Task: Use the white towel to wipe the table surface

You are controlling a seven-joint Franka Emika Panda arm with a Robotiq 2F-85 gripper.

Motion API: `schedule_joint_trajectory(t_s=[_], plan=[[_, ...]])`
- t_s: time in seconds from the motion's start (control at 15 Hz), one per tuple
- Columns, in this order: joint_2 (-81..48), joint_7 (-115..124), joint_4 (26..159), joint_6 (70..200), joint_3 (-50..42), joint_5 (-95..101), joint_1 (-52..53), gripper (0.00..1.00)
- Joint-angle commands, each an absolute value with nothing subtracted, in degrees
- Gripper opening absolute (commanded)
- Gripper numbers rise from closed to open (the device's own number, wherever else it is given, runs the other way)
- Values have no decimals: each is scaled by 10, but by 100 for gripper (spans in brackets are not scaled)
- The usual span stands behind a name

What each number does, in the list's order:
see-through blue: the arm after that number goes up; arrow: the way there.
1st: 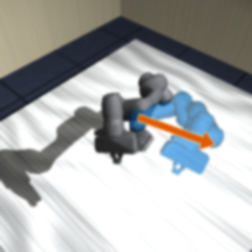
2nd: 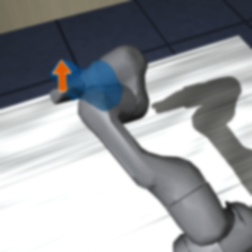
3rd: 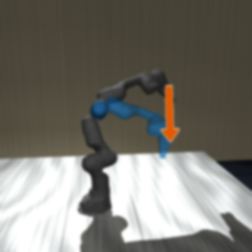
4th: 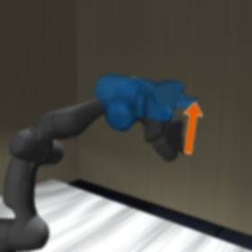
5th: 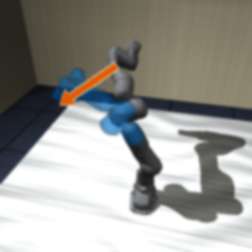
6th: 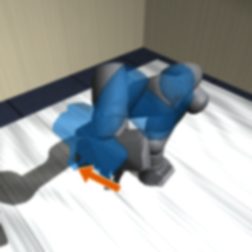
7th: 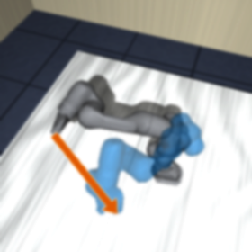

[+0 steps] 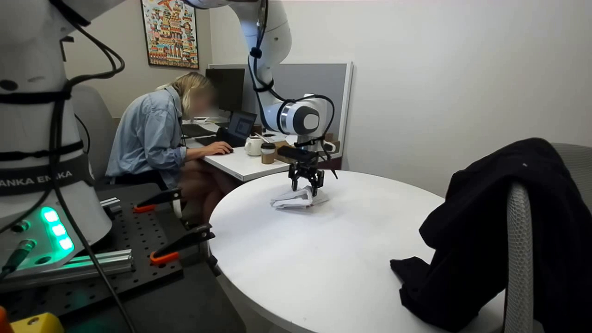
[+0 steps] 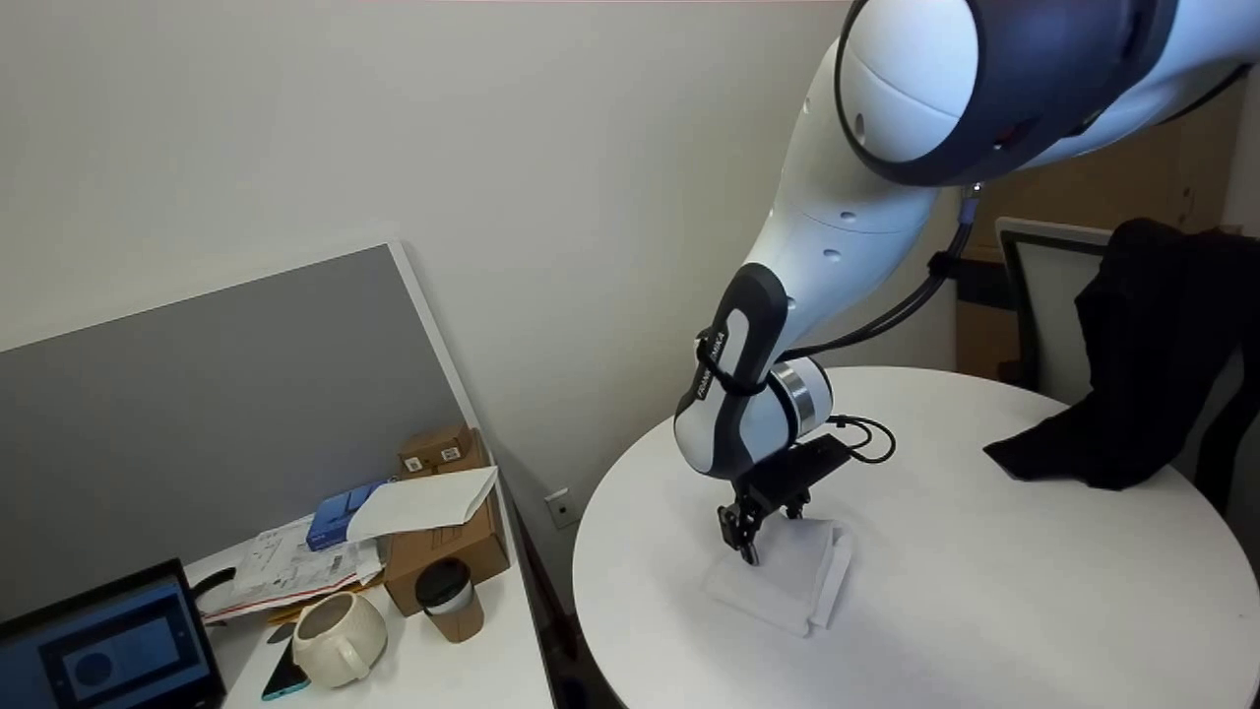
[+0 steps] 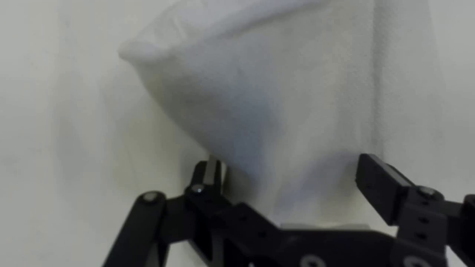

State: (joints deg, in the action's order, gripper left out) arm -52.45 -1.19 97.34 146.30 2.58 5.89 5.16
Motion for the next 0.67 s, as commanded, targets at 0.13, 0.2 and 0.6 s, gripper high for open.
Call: schedule_joint_trajectory(t_s=[0.13, 0.2, 0.6], plan=[[-466, -33, 1037, 1469, 52, 48, 44, 100], [-462, -32, 1041, 1467, 52, 50, 48, 100], [-441, -38, 1073, 1463, 60, 48, 51, 100]])
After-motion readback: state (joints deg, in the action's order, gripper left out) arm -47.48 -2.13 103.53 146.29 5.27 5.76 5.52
